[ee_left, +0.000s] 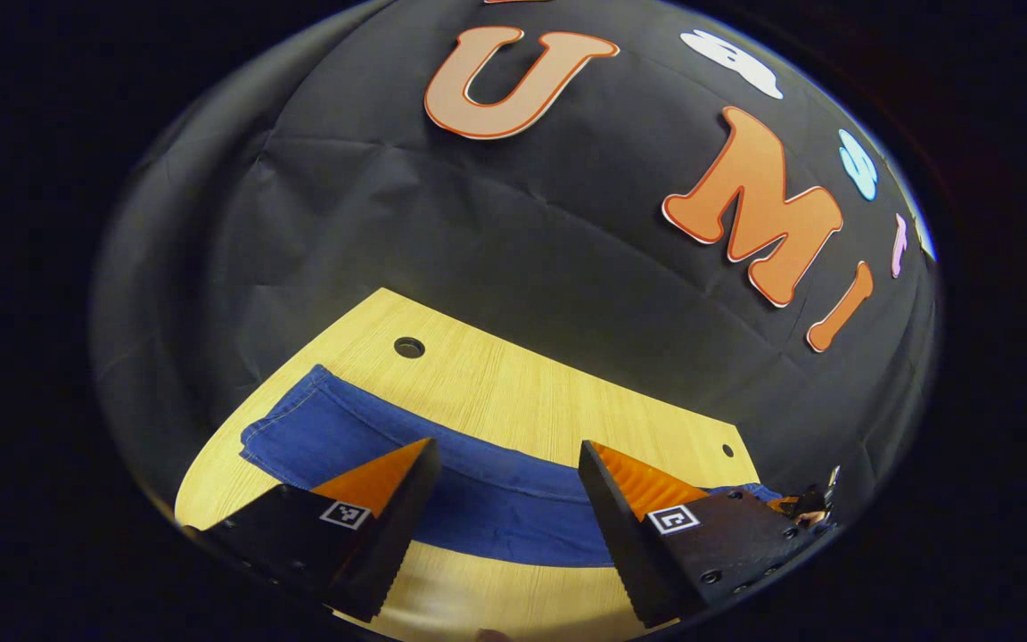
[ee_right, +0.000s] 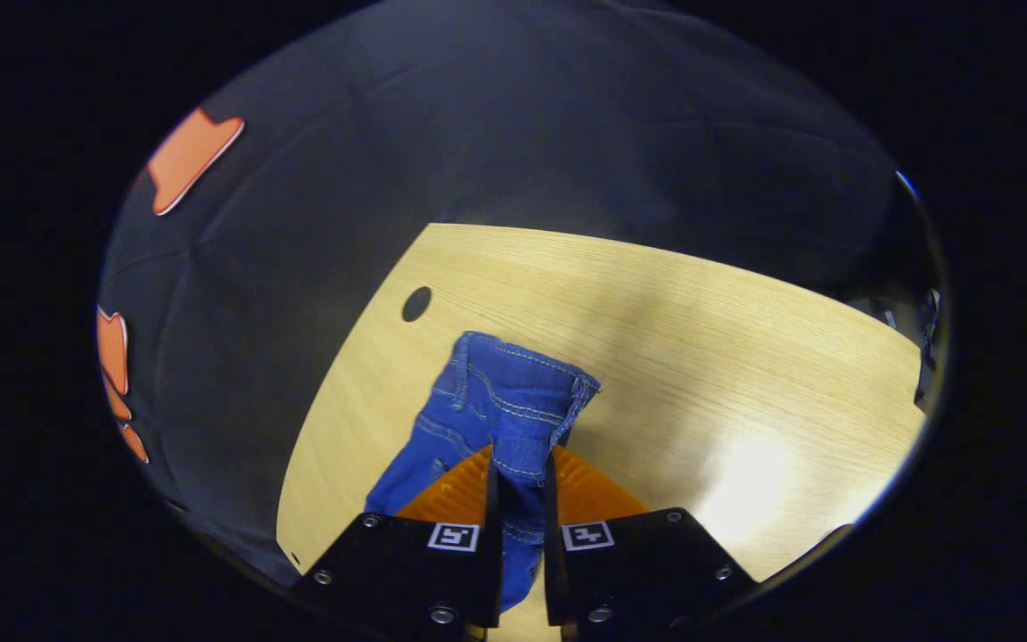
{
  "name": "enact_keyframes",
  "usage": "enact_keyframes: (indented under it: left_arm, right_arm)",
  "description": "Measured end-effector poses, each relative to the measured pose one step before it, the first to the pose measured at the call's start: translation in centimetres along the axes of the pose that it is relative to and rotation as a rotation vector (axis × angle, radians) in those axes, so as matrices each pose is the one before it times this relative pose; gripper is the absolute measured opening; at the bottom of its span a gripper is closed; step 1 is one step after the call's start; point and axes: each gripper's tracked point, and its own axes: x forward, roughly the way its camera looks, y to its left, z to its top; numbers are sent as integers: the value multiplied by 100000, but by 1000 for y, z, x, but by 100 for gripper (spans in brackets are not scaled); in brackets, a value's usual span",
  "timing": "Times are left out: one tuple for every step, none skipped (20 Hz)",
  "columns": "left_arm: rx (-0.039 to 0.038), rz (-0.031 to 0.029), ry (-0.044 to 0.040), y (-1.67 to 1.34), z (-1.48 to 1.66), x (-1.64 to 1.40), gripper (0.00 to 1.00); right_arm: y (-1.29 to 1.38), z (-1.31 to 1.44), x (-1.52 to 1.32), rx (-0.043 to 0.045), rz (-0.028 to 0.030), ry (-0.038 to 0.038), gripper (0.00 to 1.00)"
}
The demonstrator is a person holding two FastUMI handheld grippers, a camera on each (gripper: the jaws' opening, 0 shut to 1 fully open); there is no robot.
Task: Grasp the waist and the cuffs of the jeans and fold them to make the two legs overlap; first hold the waist and fold one-third of the jeans toward the cuffs, then hold the cuffs and fold the remaining one-third in the same direction to finish folding.
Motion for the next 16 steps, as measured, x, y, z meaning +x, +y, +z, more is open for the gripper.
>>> enact_keyframes:
  left_arm:
    - [544,-93,-164,7,-32,-97,96]
    - [-56,-1032,60,-163,2,-21,96]
    - [-133,-324,-19,-161,-58,-72,96]
    - [-267,-551,163,-21,-64,-93,96]
    - [-231,-182,344,37,-109,-69,96]
    - [-125,-556,-188,9,-14,-114,96]
    - [-284,-183,48,27,-9,-70,96]
    - [-211,-220,-177,141,67,-104,96]
    - [-347,-428,-213,31,-69,-303,96]
    - [-339,-7,-208,254,90,-158,96]
    - [-311,-454,-321,-23,21,-154,96]
    - [-111,554,-251,379,95,-349,96]
    - [-211,-342,-259,196,-10,-301,96]
    - [-236,545,-255,386,-2,-211,96]
    - [-593,273,-226,486,-18,-132,96]
    - [-854,445,198,423,-11,-365,96]
  right_arm:
    - [259,273,-224,-1852,1623,-947,20]
    - [360,118,-307,-2012,2115,-1366,20]
    - [572,225,-522,-2057,2099,-1582,20]
    - [667,252,-669,-2477,2899,-997,20]
    - [285,-48,-339,-3036,2404,-1429,20]
    - [456,292,-498,-3197,2089,-1244,20]
    - [372,59,-368,-2691,2020,-1341,20]
    - [577,255,-327,-2255,2384,-1346,20]
    - [621,476,-409,-1634,2384,-606,20]
    - [504,585,-446,-1434,2884,-742,19]
    - [181,821,-248,-1428,2337,-599,19]
    - [171,427,-428,-2294,2399,-11,20]
    - [251,647,-686,-2402,1734,-462,20]
    - [460,460,-420,-3262,2655,-234,20]
    - [508,317,-254,-2820,1553,310,20]
    - [702,-9,195,-3271,2954,393,20]
